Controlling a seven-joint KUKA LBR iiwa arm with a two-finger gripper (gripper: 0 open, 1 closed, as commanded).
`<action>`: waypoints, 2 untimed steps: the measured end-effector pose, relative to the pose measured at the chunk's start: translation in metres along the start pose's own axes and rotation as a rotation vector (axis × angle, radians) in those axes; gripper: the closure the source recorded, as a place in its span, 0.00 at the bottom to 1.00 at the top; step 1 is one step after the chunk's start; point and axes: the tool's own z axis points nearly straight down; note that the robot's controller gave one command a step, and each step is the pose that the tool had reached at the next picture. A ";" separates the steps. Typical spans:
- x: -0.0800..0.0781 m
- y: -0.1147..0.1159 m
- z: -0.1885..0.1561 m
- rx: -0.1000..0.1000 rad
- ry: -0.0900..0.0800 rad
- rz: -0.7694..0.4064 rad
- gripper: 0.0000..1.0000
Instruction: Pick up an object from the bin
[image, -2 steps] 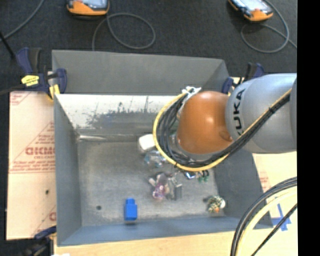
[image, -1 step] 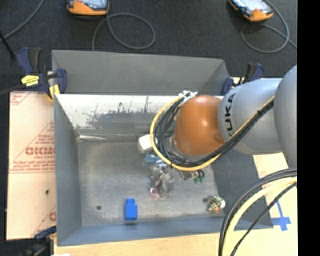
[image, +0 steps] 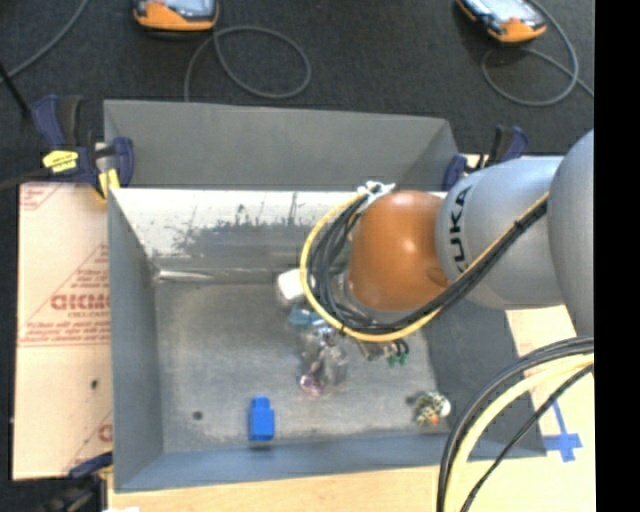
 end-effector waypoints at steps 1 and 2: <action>-0.007 0.001 0.010 0.000 -0.004 0.007 1.00; -0.016 0.009 -0.177 0.001 -0.001 -0.027 1.00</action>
Offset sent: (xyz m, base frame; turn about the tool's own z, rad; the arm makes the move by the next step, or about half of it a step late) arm 0.0119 0.0153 0.1970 -0.0359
